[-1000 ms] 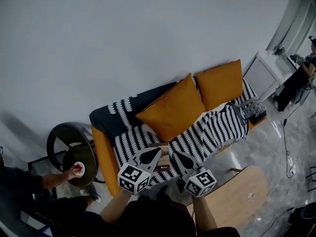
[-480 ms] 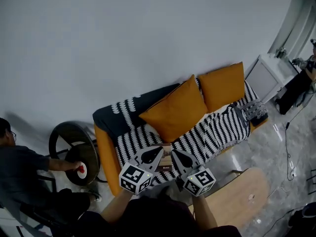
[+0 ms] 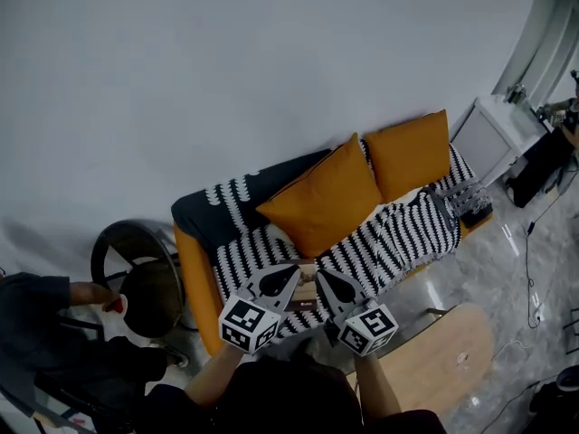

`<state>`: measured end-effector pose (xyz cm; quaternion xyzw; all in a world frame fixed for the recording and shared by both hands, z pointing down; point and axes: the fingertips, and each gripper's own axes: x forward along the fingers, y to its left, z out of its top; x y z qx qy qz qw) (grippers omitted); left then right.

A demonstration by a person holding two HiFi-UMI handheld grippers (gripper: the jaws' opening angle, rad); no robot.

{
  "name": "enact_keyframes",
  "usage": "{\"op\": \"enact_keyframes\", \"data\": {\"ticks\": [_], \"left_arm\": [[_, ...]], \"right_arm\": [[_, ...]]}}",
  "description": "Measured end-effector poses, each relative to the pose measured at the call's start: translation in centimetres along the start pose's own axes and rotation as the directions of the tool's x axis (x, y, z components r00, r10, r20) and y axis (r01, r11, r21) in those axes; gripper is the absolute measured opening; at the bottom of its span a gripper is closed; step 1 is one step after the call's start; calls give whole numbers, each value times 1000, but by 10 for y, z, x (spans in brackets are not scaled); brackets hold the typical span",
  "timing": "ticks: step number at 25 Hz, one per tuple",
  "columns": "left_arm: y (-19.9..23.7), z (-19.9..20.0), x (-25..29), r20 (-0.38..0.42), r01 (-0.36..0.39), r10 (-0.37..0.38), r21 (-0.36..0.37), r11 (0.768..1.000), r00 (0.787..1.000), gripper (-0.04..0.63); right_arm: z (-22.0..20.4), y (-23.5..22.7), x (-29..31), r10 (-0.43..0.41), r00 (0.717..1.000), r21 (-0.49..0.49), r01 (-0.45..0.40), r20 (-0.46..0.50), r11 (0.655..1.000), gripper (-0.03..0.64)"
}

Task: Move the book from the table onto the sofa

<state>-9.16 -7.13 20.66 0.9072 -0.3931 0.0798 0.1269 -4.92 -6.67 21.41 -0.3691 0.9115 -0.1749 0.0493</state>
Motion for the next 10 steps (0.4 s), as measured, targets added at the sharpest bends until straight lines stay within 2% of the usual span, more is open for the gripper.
{"op": "enact_keyframes", "data": {"ticks": [10], "left_arm": [[4, -6, -1, -9, -3, 3, -14, 1000, 1000, 15]], "right_arm": [[-2, -3, 2, -9, 1000, 16, 9, 2, 1000, 21]]}}
